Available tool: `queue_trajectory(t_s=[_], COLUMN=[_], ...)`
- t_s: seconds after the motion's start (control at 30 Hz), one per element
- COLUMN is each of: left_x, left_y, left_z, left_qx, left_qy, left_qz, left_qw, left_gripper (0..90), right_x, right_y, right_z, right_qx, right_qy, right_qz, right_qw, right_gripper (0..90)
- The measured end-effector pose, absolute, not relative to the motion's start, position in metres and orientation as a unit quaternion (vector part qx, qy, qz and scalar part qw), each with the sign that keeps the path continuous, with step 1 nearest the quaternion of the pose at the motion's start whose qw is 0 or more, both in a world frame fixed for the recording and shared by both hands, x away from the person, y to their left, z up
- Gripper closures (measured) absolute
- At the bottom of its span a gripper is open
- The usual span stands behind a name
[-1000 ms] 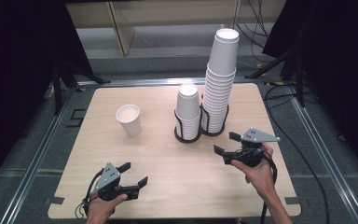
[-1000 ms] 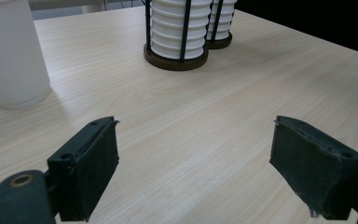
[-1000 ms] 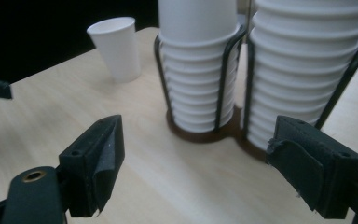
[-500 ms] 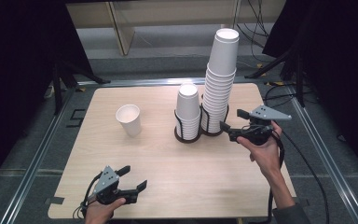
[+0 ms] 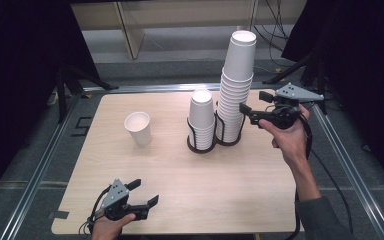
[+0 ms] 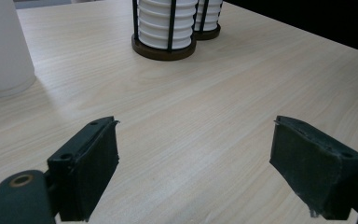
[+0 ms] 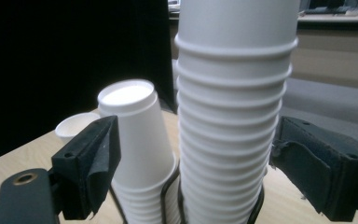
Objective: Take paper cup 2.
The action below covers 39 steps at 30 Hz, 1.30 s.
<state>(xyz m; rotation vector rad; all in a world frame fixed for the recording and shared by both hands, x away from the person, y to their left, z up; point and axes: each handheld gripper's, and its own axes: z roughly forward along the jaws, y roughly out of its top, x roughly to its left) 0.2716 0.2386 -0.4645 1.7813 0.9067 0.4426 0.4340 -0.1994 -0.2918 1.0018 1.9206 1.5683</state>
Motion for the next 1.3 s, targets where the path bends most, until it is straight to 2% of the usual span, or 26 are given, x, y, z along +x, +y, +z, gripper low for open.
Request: queue_trajectory(t_s=[0.67,1.3], left_x=[0.271,0.271], left_y=[0.239,0.237], left_z=[-0.465,-0.466], left_qx=[0.747,0.748], left_qy=[0.382,0.380], left_qz=[0.185,0.183], left_qw=[0.512,0.513], left_gripper=[14.4,14.4], right_x=[0.477,0.513], right_y=[-0.187,-0.164], right_z=[-0.241,-0.227], right_qx=[0.370,0.393], right_qy=[0.690,0.685], right_qz=[0.569,0.556], right_qw=[0.251,0.259], right_gripper=[15.3,14.7])
